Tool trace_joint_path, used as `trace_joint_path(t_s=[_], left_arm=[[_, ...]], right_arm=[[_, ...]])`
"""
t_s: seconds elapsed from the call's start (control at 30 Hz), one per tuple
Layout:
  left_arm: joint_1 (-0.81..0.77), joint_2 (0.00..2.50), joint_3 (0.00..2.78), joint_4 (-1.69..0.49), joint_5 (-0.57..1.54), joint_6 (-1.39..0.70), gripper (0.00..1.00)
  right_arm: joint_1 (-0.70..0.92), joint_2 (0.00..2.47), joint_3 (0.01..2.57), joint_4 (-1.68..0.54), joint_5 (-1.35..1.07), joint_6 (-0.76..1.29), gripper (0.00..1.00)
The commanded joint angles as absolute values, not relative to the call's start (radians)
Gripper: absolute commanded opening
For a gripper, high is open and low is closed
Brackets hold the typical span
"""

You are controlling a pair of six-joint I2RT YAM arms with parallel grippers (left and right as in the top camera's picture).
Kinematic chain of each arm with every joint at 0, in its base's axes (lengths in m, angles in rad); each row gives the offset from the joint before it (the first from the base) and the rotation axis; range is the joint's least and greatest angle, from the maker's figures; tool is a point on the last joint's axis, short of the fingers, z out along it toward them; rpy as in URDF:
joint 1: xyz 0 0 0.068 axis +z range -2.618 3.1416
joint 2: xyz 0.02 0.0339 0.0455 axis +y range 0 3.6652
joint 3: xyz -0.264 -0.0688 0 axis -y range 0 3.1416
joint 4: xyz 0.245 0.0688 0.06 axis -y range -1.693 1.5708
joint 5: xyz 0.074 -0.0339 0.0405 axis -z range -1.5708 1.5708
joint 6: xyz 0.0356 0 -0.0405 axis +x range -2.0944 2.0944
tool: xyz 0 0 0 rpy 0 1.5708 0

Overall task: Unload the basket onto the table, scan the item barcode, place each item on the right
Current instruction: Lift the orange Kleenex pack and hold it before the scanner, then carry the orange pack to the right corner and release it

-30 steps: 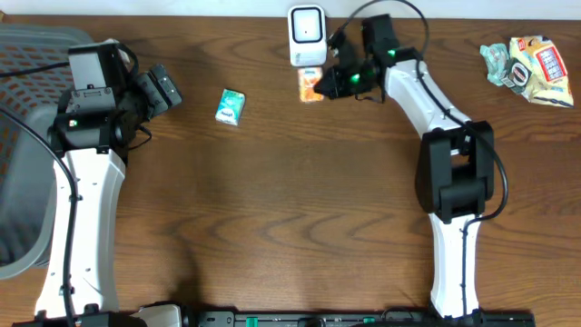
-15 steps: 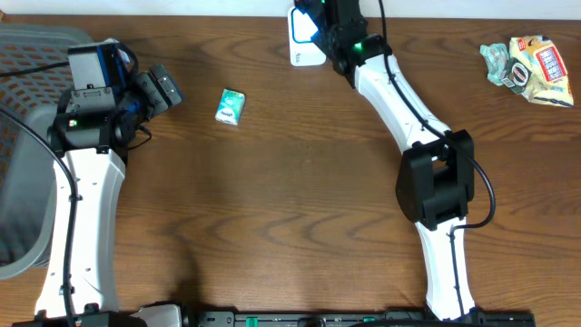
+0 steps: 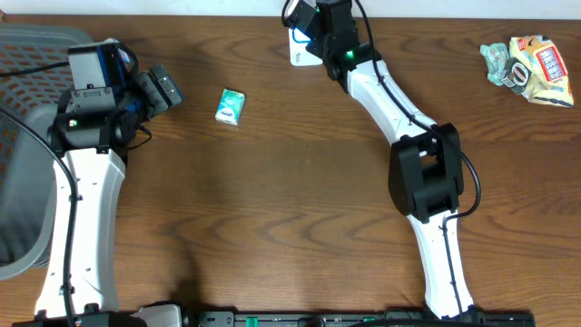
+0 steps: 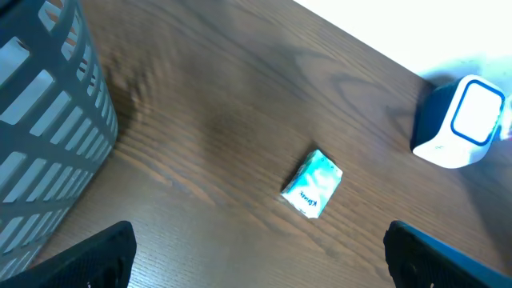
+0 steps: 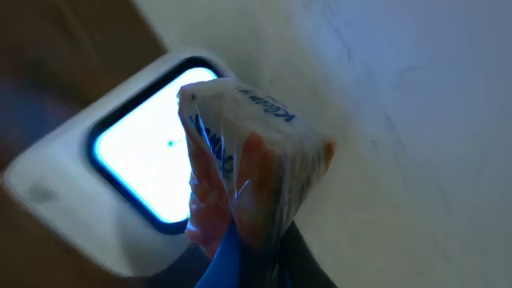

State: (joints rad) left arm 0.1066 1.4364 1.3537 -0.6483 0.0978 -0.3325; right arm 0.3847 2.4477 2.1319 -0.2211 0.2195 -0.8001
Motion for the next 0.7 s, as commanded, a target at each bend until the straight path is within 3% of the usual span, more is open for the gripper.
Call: trace_joint_path(t_s=[0.0, 0.2, 0.67], left_arm=[[0.108, 1.437, 1.357, -0.651, 0.084, -0.330, 0.98], [0.108, 1.437, 1.357, -0.651, 0.084, -0.330, 0.98], [0.108, 1.437, 1.357, -0.651, 0.084, -0.330, 0.98]], right_arm=[[0.377, 2.429, 2.148, -0.183, 0.360, -0.828, 0.01], [0.305, 2.357, 2.148, -0.250, 0.384, -0.789, 0.01], [-0.182, 2.292, 2.148, -0.645, 0.402, -0.295, 0.04]])
